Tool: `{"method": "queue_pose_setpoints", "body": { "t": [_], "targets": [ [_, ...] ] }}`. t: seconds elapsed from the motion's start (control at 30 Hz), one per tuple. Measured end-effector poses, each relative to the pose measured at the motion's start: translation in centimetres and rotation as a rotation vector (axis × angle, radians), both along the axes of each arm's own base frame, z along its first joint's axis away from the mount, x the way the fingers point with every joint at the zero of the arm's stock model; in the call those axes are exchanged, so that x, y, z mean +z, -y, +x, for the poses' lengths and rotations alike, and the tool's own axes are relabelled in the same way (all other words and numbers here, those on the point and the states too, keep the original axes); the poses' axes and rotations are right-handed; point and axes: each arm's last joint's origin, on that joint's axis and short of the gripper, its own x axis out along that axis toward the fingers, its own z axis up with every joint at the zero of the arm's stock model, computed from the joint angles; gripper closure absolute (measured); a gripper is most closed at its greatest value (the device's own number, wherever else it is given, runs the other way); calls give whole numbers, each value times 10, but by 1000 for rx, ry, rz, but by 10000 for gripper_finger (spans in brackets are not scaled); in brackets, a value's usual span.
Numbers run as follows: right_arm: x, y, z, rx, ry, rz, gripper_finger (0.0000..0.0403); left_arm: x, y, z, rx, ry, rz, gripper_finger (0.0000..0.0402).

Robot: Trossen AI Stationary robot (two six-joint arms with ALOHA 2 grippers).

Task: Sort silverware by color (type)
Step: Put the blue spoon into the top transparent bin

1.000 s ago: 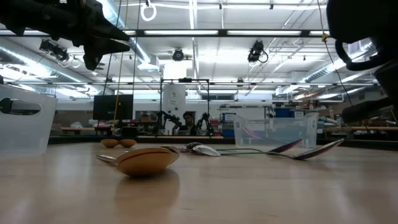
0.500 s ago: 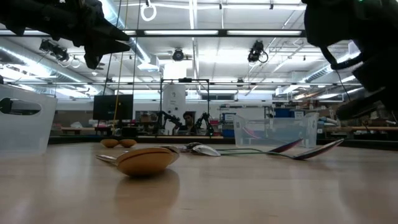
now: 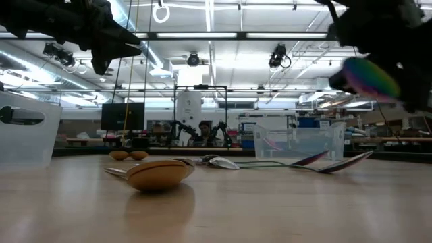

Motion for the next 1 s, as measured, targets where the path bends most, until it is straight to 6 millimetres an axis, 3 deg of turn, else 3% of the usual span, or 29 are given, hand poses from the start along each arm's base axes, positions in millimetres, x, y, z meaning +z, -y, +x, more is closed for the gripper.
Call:
{"method": "queue_pose_setpoints", "body": {
  "t": [0.43,1.0],
  "targets": [
    [14,35,10,-204,102,33,380,0,0,0,0,0,0,272],
    [15,43,13,-249,100,112,380,0,0,0,0,0,-1,272]
  ]
}}
